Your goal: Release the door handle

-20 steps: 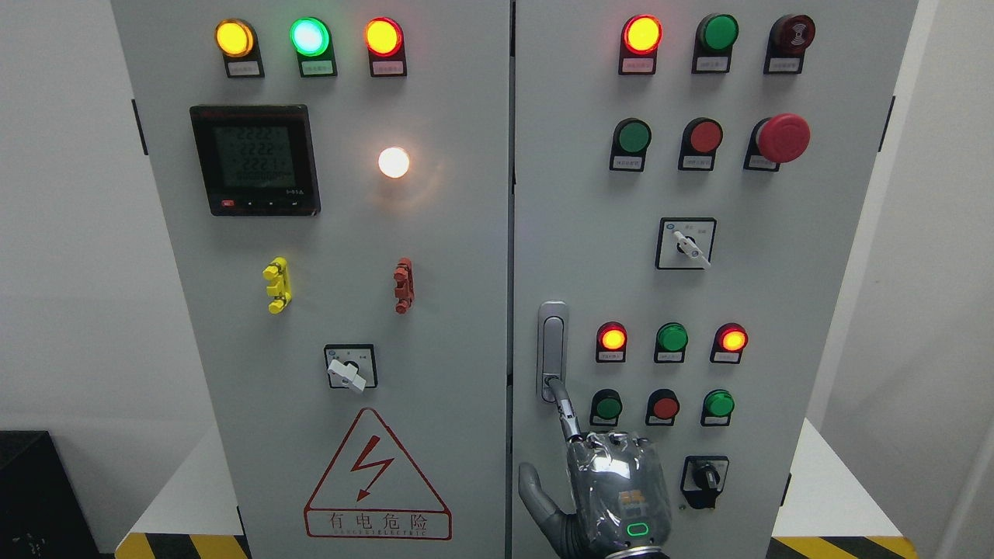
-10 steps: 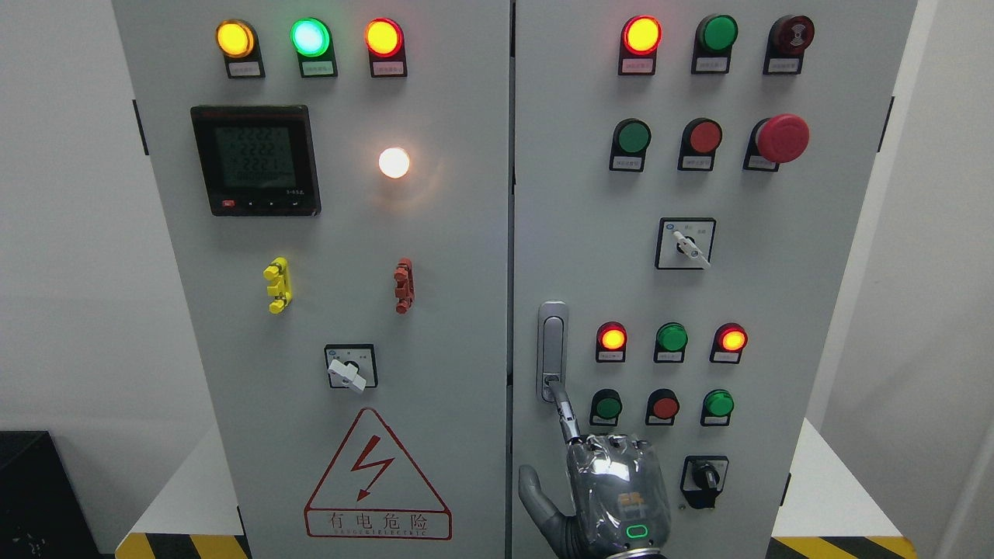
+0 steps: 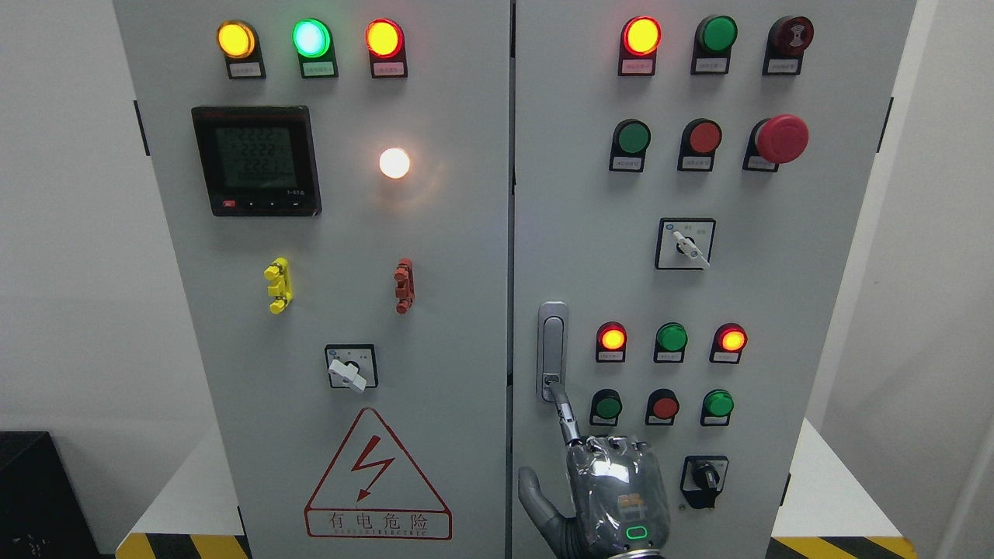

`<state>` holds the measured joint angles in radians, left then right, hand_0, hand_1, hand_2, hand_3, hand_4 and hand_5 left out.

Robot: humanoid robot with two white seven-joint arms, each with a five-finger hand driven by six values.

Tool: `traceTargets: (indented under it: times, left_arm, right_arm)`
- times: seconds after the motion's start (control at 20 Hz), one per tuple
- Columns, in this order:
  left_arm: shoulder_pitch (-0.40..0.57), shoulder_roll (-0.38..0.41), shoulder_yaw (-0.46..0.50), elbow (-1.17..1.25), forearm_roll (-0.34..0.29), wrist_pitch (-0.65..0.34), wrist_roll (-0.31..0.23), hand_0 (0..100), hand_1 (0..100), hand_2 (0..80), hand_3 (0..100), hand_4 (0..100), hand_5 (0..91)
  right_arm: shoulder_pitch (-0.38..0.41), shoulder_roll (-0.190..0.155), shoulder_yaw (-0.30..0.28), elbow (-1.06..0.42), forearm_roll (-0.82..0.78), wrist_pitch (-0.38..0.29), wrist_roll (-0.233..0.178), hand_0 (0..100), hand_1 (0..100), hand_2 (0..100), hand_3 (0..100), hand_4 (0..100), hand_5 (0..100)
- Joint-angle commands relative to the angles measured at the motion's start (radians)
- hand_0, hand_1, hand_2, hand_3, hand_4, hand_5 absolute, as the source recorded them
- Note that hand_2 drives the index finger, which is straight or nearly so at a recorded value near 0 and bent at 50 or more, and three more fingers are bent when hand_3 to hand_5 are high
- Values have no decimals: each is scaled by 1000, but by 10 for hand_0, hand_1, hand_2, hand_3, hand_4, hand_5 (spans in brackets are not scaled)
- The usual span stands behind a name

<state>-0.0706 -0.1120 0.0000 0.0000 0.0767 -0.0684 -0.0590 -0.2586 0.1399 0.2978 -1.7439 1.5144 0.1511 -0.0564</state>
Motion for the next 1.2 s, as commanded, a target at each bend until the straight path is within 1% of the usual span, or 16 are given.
traceTargets:
  times: [0.0,0.45,0.75,1.15]
  left_arm:
    - [0,0,-20,-17,0,-1,1,0,0,25,84,11,0]
    - [0,0,-20,-15,0,-1,1,0,0,24,86,11,0]
    - [0,0,-20,-17,0,-1,1,0,0,25,83,11,0]
    - [0,0,-20,-17,0,-1,1,0,0,25,86,12,0]
  right_arm:
    - [5,0,-2,18,0,1,1,436,238,0,1000,980,986]
    - [5,1,1,17,0,1,1,431,239,0,1000,980,985]
    - [25,1,3,15,-2,1,1,429,240,0,1000,981,985]
    - [24,0,1,9,-2,1,0,427,241,0,1000,980,985]
